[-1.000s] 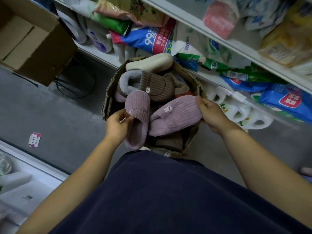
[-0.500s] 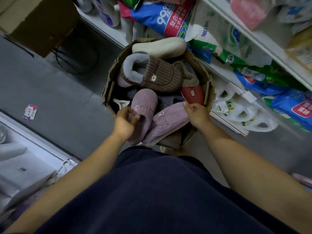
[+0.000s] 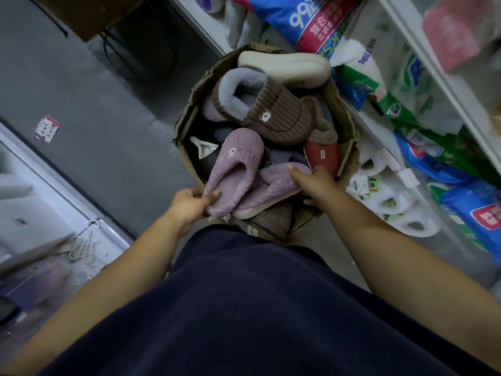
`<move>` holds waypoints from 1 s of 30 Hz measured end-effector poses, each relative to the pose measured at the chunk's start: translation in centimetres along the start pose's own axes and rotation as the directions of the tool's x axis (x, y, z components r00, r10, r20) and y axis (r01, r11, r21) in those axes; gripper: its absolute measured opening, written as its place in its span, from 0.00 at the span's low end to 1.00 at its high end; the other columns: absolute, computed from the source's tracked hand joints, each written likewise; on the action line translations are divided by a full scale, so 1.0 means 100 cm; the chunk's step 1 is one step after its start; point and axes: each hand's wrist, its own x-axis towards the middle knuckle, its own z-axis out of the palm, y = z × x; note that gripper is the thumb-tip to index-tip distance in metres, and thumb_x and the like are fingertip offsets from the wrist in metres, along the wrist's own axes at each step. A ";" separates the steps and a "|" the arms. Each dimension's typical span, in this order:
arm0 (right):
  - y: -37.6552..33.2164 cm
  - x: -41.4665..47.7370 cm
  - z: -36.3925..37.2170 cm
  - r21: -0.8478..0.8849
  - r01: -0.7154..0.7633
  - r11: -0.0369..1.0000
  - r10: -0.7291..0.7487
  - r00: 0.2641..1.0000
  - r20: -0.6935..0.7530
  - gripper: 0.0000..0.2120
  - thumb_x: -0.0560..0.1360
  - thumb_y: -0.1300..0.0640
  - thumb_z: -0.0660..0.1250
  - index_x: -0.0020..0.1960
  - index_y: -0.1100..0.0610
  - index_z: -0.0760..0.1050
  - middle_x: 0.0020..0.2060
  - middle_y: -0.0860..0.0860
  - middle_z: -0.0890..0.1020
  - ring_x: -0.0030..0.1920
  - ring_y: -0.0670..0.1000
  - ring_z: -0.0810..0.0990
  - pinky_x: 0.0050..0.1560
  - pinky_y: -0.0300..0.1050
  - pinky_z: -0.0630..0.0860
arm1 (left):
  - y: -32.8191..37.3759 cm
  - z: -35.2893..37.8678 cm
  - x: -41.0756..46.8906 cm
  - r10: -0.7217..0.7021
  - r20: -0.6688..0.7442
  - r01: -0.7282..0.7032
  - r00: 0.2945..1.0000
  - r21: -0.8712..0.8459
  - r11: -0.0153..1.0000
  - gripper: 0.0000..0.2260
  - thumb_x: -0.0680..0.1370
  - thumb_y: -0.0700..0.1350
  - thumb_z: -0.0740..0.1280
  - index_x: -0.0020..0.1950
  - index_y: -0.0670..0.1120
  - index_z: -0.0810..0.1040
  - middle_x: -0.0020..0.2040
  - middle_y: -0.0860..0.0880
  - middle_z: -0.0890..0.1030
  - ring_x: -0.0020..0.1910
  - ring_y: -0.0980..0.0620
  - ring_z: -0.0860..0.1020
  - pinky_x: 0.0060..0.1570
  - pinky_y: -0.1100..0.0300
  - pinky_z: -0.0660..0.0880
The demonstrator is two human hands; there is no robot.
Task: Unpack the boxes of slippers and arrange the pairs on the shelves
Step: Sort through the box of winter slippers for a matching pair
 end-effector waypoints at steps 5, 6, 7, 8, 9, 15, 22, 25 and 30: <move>0.018 0.010 0.038 0.239 -0.271 0.932 0.224 0.952 0.208 0.46 0.71 0.40 0.74 0.79 0.54 0.55 0.70 0.55 0.72 0.63 0.60 0.78 0.48 0.50 0.81 | -0.006 -0.002 -0.011 0.052 -0.031 -0.055 0.998 -0.099 0.994 0.06 0.77 0.41 0.74 0.52 0.43 0.82 0.46 0.47 0.87 0.43 0.52 0.85 0.45 0.58 0.84; 0.025 0.017 0.046 0.308 -0.271 0.912 0.213 0.955 0.209 0.43 0.72 0.44 0.75 0.79 0.53 0.56 0.70 0.54 0.72 0.62 0.59 0.78 0.43 0.47 0.81 | -0.007 -0.004 -0.012 0.062 -0.040 -0.066 0.997 -0.115 0.991 0.05 0.77 0.41 0.74 0.52 0.43 0.82 0.45 0.48 0.87 0.42 0.53 0.85 0.43 0.59 0.83; 0.032 0.024 0.051 0.373 -0.250 0.893 0.195 0.964 0.179 0.41 0.72 0.49 0.76 0.77 0.52 0.58 0.70 0.54 0.73 0.60 0.57 0.79 0.38 0.44 0.81 | -0.008 -0.006 -0.014 0.068 -0.047 -0.074 0.997 -0.127 0.989 0.05 0.78 0.41 0.73 0.53 0.44 0.83 0.45 0.49 0.87 0.42 0.54 0.85 0.43 0.60 0.83; 0.039 0.030 0.054 0.426 -0.215 0.879 0.171 0.976 0.138 0.40 0.71 0.55 0.77 0.76 0.52 0.60 0.69 0.55 0.75 0.57 0.55 0.80 0.34 0.42 0.81 | -0.009 -0.009 -0.015 0.072 -0.050 -0.078 0.996 -0.139 0.987 0.05 0.78 0.41 0.73 0.53 0.44 0.83 0.46 0.48 0.87 0.43 0.53 0.85 0.42 0.60 0.82; 0.042 0.030 0.054 0.450 -0.170 0.877 0.145 0.985 0.089 0.39 0.69 0.58 0.78 0.74 0.52 0.62 0.67 0.56 0.76 0.55 0.54 0.81 0.35 0.44 0.82 | -0.010 -0.013 -0.016 0.074 -0.052 -0.081 0.996 -0.152 0.985 0.05 0.78 0.42 0.72 0.54 0.43 0.83 0.48 0.47 0.87 0.44 0.52 0.85 0.43 0.60 0.82; 0.046 0.012 0.034 0.369 0.097 0.924 -0.140 0.986 0.091 0.39 0.67 0.56 0.80 0.74 0.58 0.67 0.65 0.56 0.79 0.63 0.54 0.80 0.63 0.59 0.78 | -0.006 -0.023 -0.018 0.079 -0.074 -0.096 0.994 -0.266 0.959 0.16 0.75 0.46 0.74 0.60 0.40 0.81 0.54 0.43 0.86 0.52 0.47 0.85 0.53 0.53 0.82; -0.041 0.006 0.025 -0.311 0.631 0.711 -0.671 0.741 -0.028 0.25 0.75 0.53 0.73 0.69 0.59 0.73 0.66 0.58 0.77 0.67 0.58 0.72 0.66 0.45 0.67 | 0.017 -0.024 -0.009 0.074 -0.124 -0.118 0.990 -0.403 0.908 0.11 0.79 0.44 0.71 0.59 0.41 0.81 0.55 0.42 0.86 0.50 0.49 0.85 0.52 0.54 0.83; -0.094 0.019 0.044 -0.381 0.774 0.506 -0.805 0.582 0.116 0.19 0.77 0.53 0.72 0.63 0.62 0.76 0.60 0.58 0.80 0.64 0.60 0.73 0.65 0.48 0.69 | 0.026 -0.026 -0.001 0.069 -0.164 -0.136 0.984 -0.442 0.887 0.12 0.80 0.44 0.71 0.60 0.40 0.81 0.54 0.44 0.86 0.46 0.51 0.85 0.47 0.58 0.83; -0.140 0.052 0.091 -0.699 0.664 0.267 -0.797 0.560 0.228 0.24 0.77 0.39 0.66 0.66 0.54 0.73 0.63 0.53 0.78 0.67 0.56 0.71 0.67 0.56 0.65 | 0.033 -0.034 0.012 0.044 -0.197 -0.140 0.979 -0.505 0.852 0.15 0.79 0.46 0.71 0.63 0.39 0.80 0.55 0.43 0.86 0.47 0.51 0.85 0.45 0.59 0.82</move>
